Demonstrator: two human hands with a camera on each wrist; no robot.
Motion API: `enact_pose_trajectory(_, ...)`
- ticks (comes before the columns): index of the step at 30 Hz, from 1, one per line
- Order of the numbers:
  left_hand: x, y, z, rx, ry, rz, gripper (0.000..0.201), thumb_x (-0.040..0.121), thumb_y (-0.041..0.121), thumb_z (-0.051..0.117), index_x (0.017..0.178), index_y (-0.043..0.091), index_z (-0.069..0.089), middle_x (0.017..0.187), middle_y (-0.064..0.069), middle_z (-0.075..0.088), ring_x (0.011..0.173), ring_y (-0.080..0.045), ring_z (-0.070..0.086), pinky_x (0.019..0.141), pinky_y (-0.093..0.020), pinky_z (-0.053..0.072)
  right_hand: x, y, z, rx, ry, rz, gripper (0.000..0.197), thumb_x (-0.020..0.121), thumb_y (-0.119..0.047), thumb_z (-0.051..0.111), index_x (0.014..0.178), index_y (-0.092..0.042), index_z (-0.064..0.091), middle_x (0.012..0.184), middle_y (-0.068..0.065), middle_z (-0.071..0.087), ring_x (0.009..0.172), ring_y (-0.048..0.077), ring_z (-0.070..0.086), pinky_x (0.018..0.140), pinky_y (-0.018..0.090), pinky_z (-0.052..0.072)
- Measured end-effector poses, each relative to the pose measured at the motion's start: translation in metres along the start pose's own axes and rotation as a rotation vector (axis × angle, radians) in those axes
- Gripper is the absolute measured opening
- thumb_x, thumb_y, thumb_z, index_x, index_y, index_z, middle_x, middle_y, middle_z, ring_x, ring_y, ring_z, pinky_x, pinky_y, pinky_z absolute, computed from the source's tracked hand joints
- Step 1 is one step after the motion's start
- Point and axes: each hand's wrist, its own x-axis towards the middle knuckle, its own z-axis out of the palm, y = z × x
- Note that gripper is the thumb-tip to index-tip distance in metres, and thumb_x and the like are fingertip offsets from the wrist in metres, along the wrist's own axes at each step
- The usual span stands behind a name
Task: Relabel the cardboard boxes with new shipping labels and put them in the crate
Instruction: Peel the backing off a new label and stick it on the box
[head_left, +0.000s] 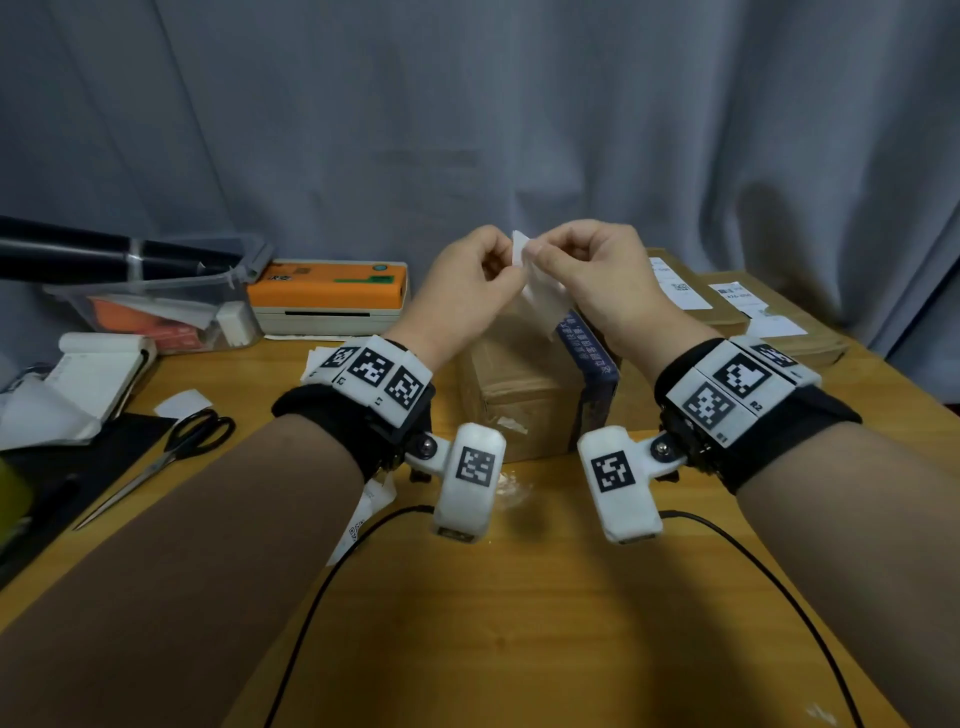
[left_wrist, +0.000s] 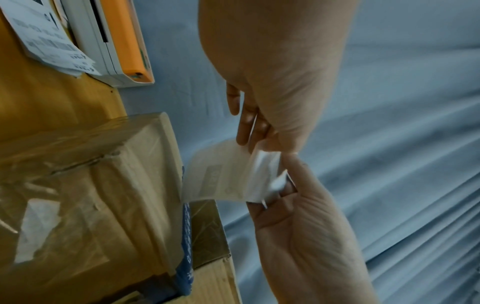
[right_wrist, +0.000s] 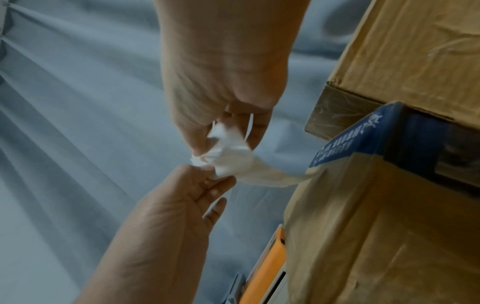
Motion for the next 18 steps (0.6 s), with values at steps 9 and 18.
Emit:
enact_pose_trajectory(9, 0.004, 0.009, -0.005, -0.149, -0.046, 0.012, 0.023, 0.094, 0.026, 0.055, 0.080, 0.008, 0.057, 0.076, -0.006, 0.053, 0.076, -0.014, 0.050, 0.076, -0.034, 0.046, 0.000, 0.000, 0.001, 0.083, 0.023, 0.042, 0.009, 0.089, -0.010, 0.061, 0.083, -0.006, 0.068, 0.077, 0.002, 0.065, 0.073, 0.007, 0.059, 0.068, 0.017, 0.048)
enact_pose_trajectory(18, 0.004, 0.005, 0.008, -0.254, 0.031, -0.179, 0.027, 0.097, 0.016, 0.045, 0.070, 0.016, 0.044, 0.072, 0.003, 0.050, 0.069, -0.007, 0.049, 0.064, -0.010, 0.041, -0.001, 0.005, 0.005, 0.211, 0.100, 0.187, 0.014, 0.092, -0.014, 0.057, 0.079, -0.009, 0.060, 0.078, 0.008, 0.059, 0.058, 0.011, 0.058, 0.044, 0.023, 0.049)
